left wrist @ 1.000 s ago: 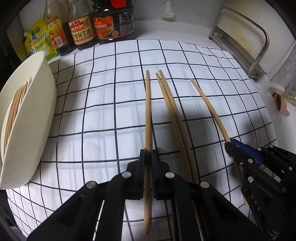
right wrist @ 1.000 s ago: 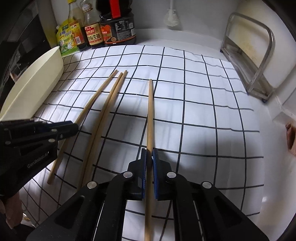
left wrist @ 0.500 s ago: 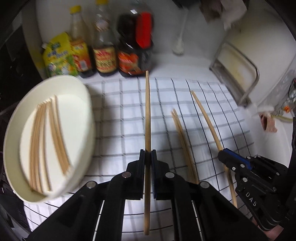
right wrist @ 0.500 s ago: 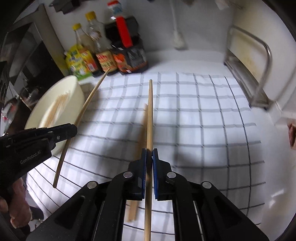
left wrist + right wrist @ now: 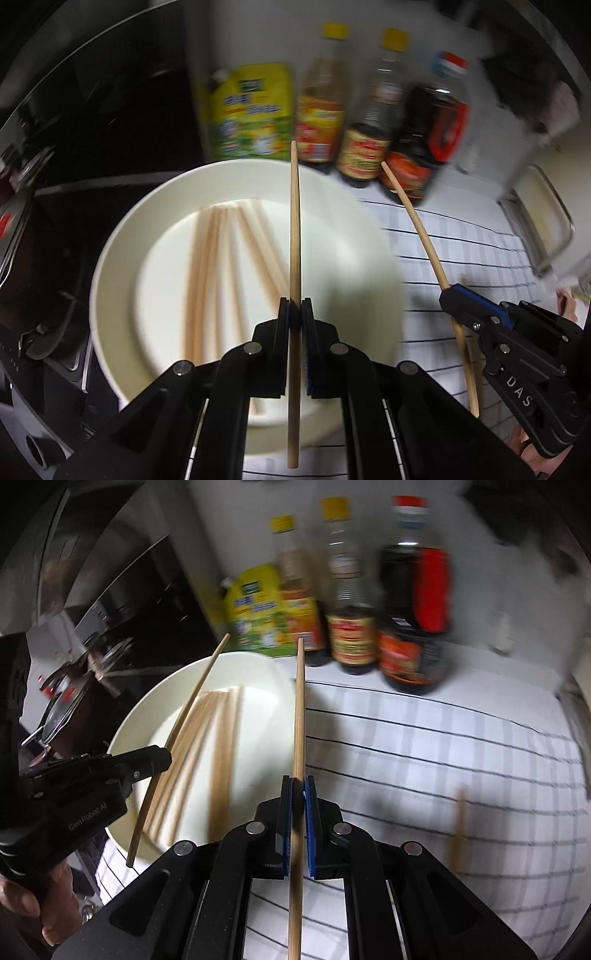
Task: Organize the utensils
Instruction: 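Carry the chopstick in the left tool over the bowl while the right tool carries its own, then open the left tool to drop its chopstick in the bowl while the right tool releases its own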
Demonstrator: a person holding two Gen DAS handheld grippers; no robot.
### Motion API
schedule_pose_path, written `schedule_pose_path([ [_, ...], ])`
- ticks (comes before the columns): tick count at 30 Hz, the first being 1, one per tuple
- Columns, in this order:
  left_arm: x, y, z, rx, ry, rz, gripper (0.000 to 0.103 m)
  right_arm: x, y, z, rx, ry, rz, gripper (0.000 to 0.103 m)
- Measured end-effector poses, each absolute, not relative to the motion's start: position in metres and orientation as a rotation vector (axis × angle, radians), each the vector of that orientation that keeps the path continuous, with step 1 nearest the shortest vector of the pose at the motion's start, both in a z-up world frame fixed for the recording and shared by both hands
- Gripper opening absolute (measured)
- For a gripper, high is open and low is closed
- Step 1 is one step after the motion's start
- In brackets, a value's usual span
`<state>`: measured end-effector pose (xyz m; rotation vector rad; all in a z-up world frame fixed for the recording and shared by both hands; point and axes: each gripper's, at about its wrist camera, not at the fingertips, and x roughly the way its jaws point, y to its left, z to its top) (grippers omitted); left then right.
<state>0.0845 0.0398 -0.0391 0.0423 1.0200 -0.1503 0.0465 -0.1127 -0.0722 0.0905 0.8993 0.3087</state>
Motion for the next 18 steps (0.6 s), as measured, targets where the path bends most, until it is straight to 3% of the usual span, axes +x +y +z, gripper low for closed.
schedule_pose_path([
  [6, 0.1, 0.089, -0.051, 0.022, 1.041, -0.094, 0.007, 0.078, -0.052, -0.078, 0.056, 0.92, 0.376, 0.006],
  [18, 0.118, 0.117, -0.081, 0.001, 1.109, -0.079, 0.007, 0.109, -0.012, -0.111, 0.057, 1.023, 0.355, 0.006],
])
